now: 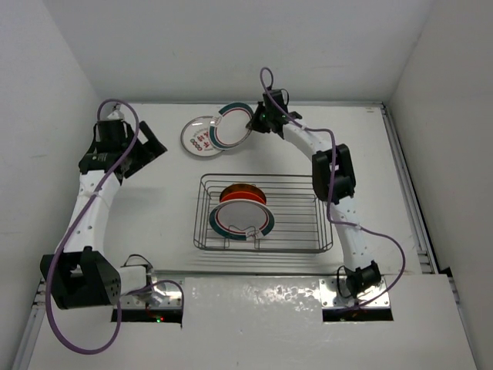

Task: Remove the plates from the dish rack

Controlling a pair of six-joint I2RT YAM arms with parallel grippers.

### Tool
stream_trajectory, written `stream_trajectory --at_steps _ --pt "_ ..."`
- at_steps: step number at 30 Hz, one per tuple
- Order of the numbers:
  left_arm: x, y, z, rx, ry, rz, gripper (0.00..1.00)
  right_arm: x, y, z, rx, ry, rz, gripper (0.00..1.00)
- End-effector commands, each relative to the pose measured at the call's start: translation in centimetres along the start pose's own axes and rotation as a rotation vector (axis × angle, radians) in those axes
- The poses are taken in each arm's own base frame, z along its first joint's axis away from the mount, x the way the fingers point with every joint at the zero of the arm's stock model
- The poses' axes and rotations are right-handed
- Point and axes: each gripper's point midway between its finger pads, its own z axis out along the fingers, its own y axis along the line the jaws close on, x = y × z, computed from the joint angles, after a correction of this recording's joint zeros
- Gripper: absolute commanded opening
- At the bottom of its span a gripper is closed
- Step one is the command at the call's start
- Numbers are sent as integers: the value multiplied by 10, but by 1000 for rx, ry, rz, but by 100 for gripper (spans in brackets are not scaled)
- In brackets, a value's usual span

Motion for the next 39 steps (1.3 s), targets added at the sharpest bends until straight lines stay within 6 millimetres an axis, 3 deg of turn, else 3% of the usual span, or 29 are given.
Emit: stream_trajectory --at_steps 1,5,6,7,9,10,14,15,16,19,21,22,23,28,31,32,34,35,36,38,39 --pt "2 -2 -7 34 3 45 100 -51 70 -13 -225 -142 38 3" --pt "9 5 -8 14 13 71 100 -38 75 -7 -243 -137 9 11" --pt "11 7 -7 7 17 72 100 -34 82 -5 -257 -133 0 19" --pt "13 9 -7 3 21 73 100 -30 87 -4 -267 -124 -11 33" --pt "18 12 -4 -5 33 72 100 -19 95 -1 -281 -109 -37 39" --pt "18 12 -5 -4 33 72 100 -17 99 -2 -288 -106 -40 56" --pt "24 14 -3 -4 47 71 100 -18 112 -14 -304 -107 -72 99" --pt "25 15 -3 -4 50 73 100 -18 108 -19 -285 -104 -111 99" --pt "25 15 -3 -3 49 75 100 -30 118 -36 -294 -131 -136 99" --pt "26 15 -3 3 54 81 100 -50 109 -69 -194 -144 -270 99" --pt "27 15 -2 3 57 91 100 -56 85 -87 -108 -97 -333 99" --pt "27 16 -2 -1 56 96 100 -62 84 -103 -101 -88 -357 99" --pt "27 18 -3 -11 55 105 100 -53 65 -113 -54 -22 -431 99" --pt "28 21 -1 -22 62 118 100 -26 37 -176 5 113 -623 99" --pt "26 20 -1 -25 58 101 100 8 52 -228 -186 182 -775 99" --pt "25 18 -1 -18 54 94 100 25 56 -255 -243 184 -911 99" --pt "22 13 -2 0 42 82 100 47 58 -278 -296 200 -1032 99" --pt "20 10 -2 16 35 80 100 76 53 -284 -336 253 -1117 99" --pt "19 9 -2 23 30 79 100 73 63 -305 -360 193 -1158 99" --pt "20 6 0 40 33 81 100 101 66 -315 -421 205 -1199 93" --pt "21 6 1 46 35 81 100 104 72 -326 -451 182 -1207 88"
